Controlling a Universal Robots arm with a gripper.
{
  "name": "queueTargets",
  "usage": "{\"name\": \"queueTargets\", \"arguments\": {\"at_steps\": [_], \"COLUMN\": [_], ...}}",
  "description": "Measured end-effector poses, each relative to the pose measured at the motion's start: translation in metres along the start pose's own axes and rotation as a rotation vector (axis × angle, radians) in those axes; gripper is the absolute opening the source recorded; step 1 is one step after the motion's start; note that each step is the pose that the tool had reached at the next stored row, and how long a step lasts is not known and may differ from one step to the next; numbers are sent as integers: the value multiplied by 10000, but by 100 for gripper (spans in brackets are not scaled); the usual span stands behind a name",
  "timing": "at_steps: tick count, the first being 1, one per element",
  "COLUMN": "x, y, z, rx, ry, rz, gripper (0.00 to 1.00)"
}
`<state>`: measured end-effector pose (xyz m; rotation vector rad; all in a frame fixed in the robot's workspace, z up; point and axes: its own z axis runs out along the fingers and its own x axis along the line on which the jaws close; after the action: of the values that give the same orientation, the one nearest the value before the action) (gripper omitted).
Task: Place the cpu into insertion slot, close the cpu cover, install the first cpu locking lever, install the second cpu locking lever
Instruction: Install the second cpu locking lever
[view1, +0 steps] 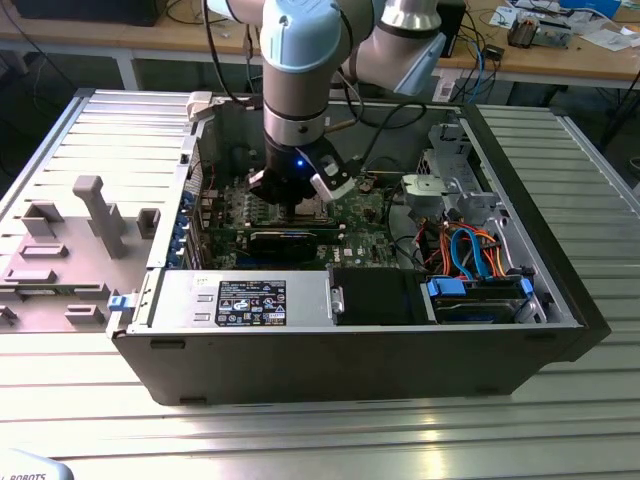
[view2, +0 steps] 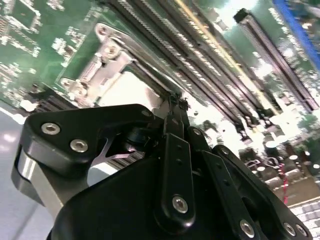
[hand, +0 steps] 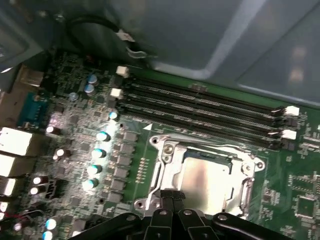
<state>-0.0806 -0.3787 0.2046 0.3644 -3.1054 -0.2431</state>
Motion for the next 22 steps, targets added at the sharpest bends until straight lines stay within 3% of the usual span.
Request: {"name": "queueTargets", "arguments": {"at_steps": [4, 5, 6, 8, 9, 11, 12, 16, 18, 22], "x": [-150, -201, -237, -264, -268, -271, -273, -275, -275, -275], "y": [56, 77, 95, 145, 171, 197, 209, 235, 241, 242], "z": [11, 15, 18, -2, -58, -183, -266, -427, -465, -468], "rx": [199, 295, 421, 824, 1033, 1274, 1330, 1380, 1379, 1378], "ry": [109, 141, 174, 265, 317, 374, 386, 398, 398, 396], "rz": [14, 19, 23, 32, 39, 47, 46, 49, 49, 49], "gripper": [11, 11, 11, 11, 11, 11, 11, 11, 11, 11]}}
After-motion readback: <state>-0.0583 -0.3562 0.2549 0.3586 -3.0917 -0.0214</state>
